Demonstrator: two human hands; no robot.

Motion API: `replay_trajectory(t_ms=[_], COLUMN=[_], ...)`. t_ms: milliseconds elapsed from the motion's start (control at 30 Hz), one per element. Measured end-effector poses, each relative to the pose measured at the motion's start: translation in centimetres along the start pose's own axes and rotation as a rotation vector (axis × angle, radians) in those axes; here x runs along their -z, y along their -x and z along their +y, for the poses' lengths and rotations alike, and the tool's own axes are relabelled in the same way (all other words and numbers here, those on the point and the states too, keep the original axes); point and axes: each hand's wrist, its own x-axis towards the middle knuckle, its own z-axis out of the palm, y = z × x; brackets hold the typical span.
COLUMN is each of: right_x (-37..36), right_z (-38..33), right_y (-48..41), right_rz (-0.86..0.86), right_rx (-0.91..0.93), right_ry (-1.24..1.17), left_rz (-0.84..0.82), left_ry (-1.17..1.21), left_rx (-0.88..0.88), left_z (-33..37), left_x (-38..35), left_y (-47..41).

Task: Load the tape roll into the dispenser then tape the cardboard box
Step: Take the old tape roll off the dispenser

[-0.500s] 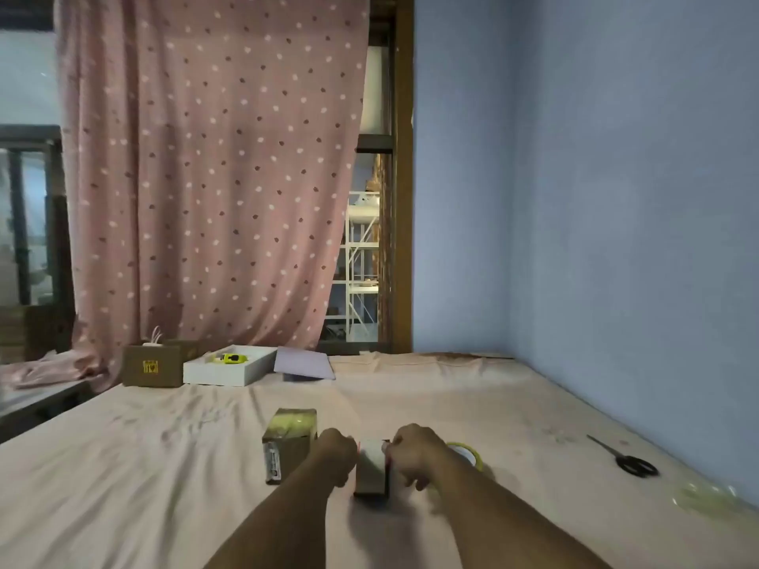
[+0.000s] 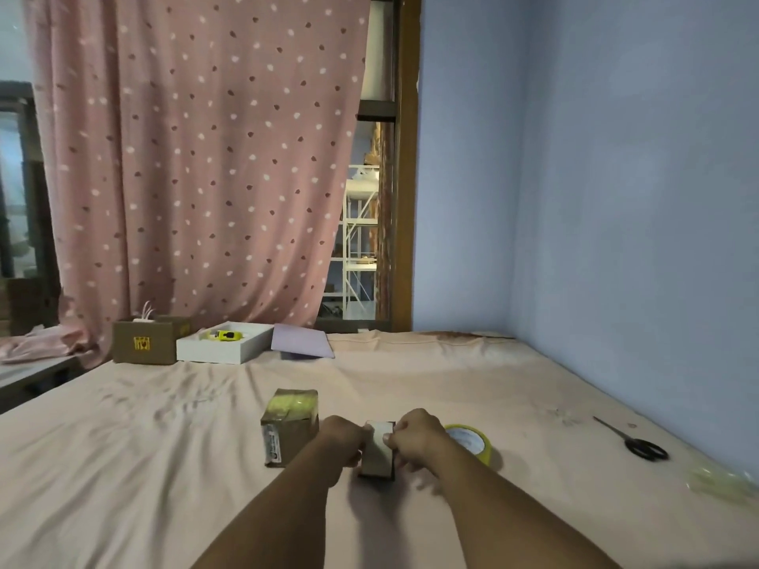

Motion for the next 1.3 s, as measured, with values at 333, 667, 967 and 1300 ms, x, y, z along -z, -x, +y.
replay_trajectory(t_ms=[333,667,967,1300], right_x=[3.4,5.4,7.1,5.3], right_z=[-1.7,-0.9,2.1,3.9], right_y=[-1.6,-3.4,-6.2,-9.7], right_rz=[0.074,0.247,0.429,0.376], right_rx=[0.011,0.141,0.194,0.025], right_ry=[-0.118,-0.092,0.380,0.495], left_rz=[-0.057,-0.014,-0.061,-0.094], left_ry=[0.479,0.462,0.417,0.387], left_rx=[-0.001,-0.092,-0.136,-0.166], left_z=[-0.1,0.2,-3.1,-3.7], left_x=[-0.2,-0.5,-1.3,-0.9], left_y=[-1.0,-2.3,-3.1,-4.7])
